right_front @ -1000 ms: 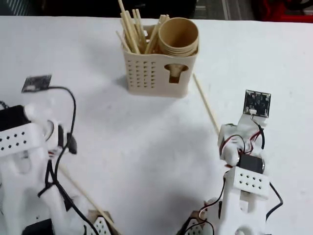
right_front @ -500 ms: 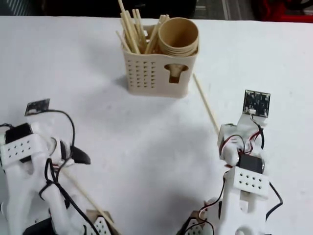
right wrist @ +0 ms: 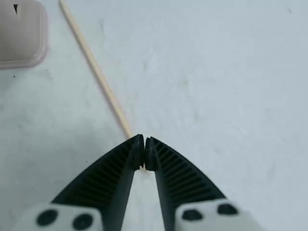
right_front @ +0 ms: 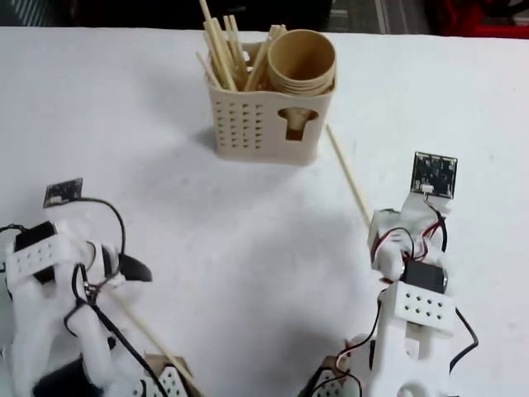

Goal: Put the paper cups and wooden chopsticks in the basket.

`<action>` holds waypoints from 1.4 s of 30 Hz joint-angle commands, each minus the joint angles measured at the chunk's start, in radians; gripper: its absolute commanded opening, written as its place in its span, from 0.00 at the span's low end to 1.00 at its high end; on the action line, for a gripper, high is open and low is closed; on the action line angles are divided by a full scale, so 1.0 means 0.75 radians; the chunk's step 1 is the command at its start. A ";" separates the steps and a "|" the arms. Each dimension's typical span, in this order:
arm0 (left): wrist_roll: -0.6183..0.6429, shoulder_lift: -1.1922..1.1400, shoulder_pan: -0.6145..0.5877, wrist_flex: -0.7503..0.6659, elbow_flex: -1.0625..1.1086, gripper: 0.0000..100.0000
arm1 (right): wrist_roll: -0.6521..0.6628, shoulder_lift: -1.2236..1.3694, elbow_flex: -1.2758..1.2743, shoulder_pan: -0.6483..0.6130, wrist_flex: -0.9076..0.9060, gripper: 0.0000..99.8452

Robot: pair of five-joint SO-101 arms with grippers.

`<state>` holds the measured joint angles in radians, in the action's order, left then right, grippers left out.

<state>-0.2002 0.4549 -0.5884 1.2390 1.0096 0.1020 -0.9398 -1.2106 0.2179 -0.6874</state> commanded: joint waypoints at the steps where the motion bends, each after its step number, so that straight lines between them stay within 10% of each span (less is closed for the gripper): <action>1: -0.010 -0.167 -0.009 -0.088 -0.061 0.35 | 0.014 -0.011 0.006 -0.007 0.017 0.02; 18: 0.008 -0.652 0.126 -0.131 -0.362 0.11 | 0.014 -0.011 0.006 -0.007 0.017 0.02; 42: 0.489 -0.686 0.504 -0.129 -0.880 0.02 | 0.016 -0.011 0.006 -0.007 0.019 0.02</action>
<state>0.1327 -0.0637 -0.2263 1.1546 0.4480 0.1020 -0.9398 -1.2106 0.2163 -0.6874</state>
